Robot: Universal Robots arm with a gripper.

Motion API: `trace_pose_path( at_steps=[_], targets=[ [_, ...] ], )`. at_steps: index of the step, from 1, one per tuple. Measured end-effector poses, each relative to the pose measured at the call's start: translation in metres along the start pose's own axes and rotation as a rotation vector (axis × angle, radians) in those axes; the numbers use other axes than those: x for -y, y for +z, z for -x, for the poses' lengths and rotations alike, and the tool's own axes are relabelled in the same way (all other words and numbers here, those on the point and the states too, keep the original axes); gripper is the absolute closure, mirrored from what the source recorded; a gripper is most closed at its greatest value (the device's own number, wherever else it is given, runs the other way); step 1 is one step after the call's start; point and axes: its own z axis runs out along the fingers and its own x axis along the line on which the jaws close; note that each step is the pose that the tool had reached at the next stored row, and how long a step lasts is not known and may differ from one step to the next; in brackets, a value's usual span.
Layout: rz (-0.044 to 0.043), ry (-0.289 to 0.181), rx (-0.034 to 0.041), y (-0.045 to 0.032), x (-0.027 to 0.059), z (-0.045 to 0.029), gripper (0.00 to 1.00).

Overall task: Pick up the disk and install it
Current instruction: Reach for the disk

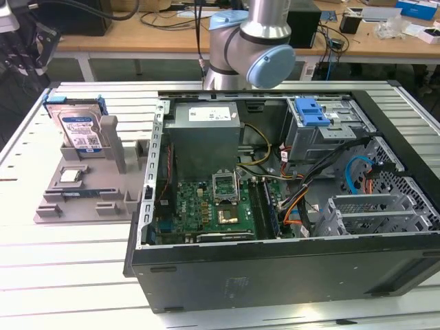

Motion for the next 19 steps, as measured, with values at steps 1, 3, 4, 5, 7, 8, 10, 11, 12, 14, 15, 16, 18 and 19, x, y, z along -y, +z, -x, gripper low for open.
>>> trace_pose_path(
  at_steps=[1, 3, 4, 5, 7, 8, 10, 11, 12, 14, 15, 16, 18, 19],
  targets=[
    [0.0, 0.0, 0.0, 0.0002, -0.0022, -0.0014, 0.89],
    [0.0, 0.0, 0.0001, 0.0007, -0.0075, -0.0043, 0.89],
    [0.0001, 0.0, 0.0001, 0.0011, -0.0115, -0.0065, 0.89],
    [0.0, 0.0, 0.0001, 0.0015, -0.0164, -0.009, 0.89],
    [0.0001, 0.0, 0.0002, 0.002, -0.0216, -0.0129, 0.89],
    [0.0, 0.0, 0.0001, 0.0021, -0.0218, -0.016, 0.89],
    [0.0001, 0.0, 0.0001, 0.0021, -0.0216, -0.0182, 0.89],
    [0.0001, 0.0, 0.0001, 0.0022, -0.0216, -0.0182, 0.89],
    [0.0001, 0.0, 0.0001, 0.0022, -0.0216, -0.0183, 0.89],
    [0.0, 0.0, 0.0001, 0.0021, -0.0217, -0.0184, 0.89],
    [0.0001, 0.0, 0.0001, 0.0021, -0.0217, -0.0184, 0.89],
    [0.0, 0.0, 0.0001, 0.0021, -0.0217, -0.0184, 0.89],
    [0.0, 0.0, 0.0, 0.0021, -0.0216, -0.0185, 0.89],
    [0.0, 0.0, 0.0001, 0.0021, -0.0216, -0.0185, 0.89]
  ],
)
